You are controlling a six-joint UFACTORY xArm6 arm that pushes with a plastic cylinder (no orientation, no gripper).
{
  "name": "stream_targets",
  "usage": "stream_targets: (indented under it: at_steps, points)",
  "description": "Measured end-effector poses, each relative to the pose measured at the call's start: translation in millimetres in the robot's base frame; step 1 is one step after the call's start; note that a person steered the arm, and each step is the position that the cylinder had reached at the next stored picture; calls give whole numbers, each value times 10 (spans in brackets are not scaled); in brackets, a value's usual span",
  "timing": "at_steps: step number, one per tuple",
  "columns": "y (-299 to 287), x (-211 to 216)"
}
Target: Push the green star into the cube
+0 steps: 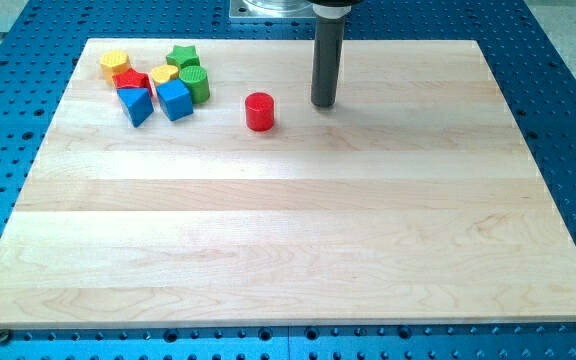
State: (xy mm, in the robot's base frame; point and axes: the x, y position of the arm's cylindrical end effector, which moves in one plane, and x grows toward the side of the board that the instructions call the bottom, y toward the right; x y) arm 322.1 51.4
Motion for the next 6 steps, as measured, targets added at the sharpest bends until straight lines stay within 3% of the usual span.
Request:
stream_targets:
  at_steps: [1, 3, 5, 6]
  points:
    - [-144, -580]
    - [-1739, -1218]
    - [-2136, -346]
    - [-2097, -408]
